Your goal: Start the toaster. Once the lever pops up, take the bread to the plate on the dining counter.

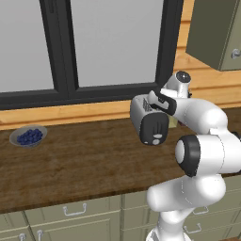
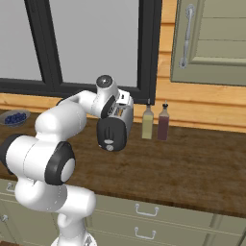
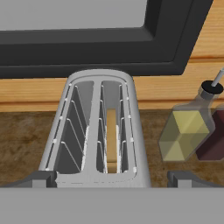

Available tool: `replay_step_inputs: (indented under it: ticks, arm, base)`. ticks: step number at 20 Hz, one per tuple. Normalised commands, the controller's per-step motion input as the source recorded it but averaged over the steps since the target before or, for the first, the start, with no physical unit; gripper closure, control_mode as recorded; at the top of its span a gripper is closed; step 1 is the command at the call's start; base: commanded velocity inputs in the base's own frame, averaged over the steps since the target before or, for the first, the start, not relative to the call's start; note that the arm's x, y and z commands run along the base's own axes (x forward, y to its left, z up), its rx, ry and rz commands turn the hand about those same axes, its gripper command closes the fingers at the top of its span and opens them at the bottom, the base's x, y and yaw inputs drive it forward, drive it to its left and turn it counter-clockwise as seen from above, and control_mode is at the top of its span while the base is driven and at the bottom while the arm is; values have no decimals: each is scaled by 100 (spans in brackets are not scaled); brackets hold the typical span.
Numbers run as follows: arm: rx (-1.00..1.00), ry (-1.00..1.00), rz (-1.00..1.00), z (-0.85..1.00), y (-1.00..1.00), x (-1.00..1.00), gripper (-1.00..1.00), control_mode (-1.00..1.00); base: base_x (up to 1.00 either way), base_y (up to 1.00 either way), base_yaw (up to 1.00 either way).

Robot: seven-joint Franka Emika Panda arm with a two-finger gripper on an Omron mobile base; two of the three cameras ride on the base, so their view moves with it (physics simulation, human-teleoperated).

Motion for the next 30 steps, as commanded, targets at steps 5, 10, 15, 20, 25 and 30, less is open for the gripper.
replay_step_inputs:
  ticks: [5, 10, 15, 20, 25, 30]
  arm:
    - [0, 0, 0, 0, 0, 0, -100, -100]
    - [0, 0, 0, 0, 0, 0, -100, -100]
    - [0, 0, 0, 0, 0, 0, -100, -100]
    - [0, 0, 0, 0, 0, 0, -100, -100]
    - [0, 0, 0, 0, 0, 0, -100, -100]
    - [0, 0, 0, 0, 0, 0, -100, -100]
  base:
    - [0, 0, 0]
    - [0, 0, 0]
    - [0, 0, 0]
    - [0, 0, 0]
    - [0, 0, 0]
    - [0, 0, 0]
